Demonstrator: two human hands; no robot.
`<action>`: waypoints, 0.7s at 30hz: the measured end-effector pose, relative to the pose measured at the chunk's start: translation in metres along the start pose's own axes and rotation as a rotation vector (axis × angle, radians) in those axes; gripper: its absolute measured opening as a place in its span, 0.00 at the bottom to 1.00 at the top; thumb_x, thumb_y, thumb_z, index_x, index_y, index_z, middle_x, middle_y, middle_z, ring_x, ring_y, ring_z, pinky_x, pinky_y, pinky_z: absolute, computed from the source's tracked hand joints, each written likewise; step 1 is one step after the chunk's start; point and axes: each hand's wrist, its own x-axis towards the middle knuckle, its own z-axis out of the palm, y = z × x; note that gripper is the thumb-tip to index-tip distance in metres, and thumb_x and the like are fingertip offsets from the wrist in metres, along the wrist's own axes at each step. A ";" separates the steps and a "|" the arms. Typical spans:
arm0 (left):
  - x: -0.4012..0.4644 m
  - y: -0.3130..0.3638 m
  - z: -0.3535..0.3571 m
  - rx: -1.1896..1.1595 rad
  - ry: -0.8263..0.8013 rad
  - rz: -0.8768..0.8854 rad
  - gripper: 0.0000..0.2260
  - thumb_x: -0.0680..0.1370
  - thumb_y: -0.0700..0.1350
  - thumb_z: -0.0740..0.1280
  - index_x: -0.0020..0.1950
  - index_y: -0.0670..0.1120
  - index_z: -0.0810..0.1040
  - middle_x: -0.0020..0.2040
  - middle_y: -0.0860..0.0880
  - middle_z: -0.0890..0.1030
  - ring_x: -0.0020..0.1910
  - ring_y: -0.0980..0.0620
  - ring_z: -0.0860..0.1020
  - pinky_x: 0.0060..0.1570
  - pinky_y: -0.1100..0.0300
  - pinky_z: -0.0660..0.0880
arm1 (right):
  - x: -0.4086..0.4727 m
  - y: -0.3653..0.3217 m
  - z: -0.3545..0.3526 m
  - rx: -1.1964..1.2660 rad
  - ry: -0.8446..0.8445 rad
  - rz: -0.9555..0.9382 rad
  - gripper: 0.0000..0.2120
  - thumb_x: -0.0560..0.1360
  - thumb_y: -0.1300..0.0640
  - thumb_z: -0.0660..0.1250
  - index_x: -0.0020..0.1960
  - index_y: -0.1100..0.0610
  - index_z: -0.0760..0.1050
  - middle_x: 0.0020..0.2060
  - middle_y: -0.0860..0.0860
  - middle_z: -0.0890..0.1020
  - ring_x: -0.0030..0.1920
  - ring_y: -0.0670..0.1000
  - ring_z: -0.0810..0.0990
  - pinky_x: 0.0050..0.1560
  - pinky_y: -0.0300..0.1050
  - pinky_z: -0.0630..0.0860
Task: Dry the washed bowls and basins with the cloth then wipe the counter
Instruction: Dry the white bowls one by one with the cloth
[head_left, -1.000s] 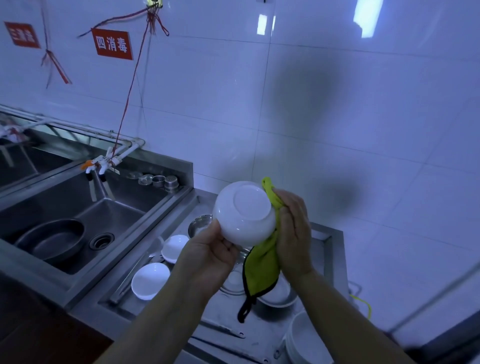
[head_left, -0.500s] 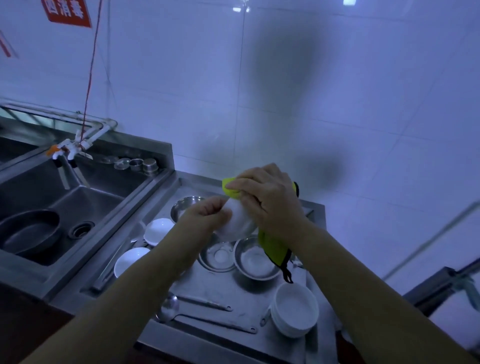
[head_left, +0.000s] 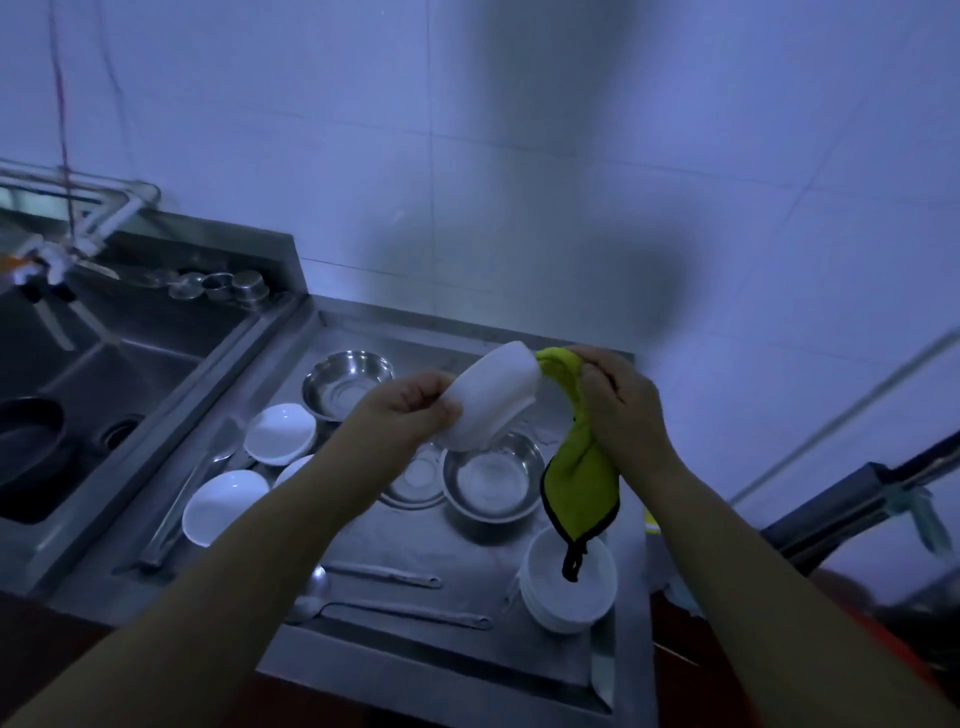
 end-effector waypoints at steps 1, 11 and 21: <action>0.008 -0.007 0.003 0.018 0.026 -0.012 0.05 0.75 0.41 0.66 0.43 0.46 0.81 0.39 0.46 0.80 0.40 0.51 0.76 0.45 0.59 0.72 | -0.001 0.011 -0.008 0.006 0.034 0.044 0.14 0.78 0.68 0.59 0.52 0.54 0.79 0.46 0.45 0.81 0.47 0.37 0.77 0.50 0.29 0.72; 0.082 -0.113 0.046 0.479 0.112 -0.151 0.06 0.77 0.36 0.64 0.43 0.45 0.79 0.38 0.45 0.79 0.38 0.50 0.76 0.41 0.59 0.71 | 0.008 0.106 -0.065 0.025 0.140 0.278 0.13 0.80 0.64 0.58 0.56 0.53 0.79 0.49 0.51 0.81 0.49 0.48 0.78 0.48 0.39 0.72; 0.096 -0.218 0.054 1.473 -0.281 -0.246 0.11 0.76 0.45 0.61 0.55 0.53 0.77 0.53 0.48 0.81 0.53 0.46 0.78 0.47 0.58 0.72 | 0.024 0.138 -0.044 0.148 0.096 0.331 0.16 0.79 0.69 0.57 0.52 0.52 0.79 0.40 0.36 0.83 0.42 0.33 0.79 0.47 0.31 0.75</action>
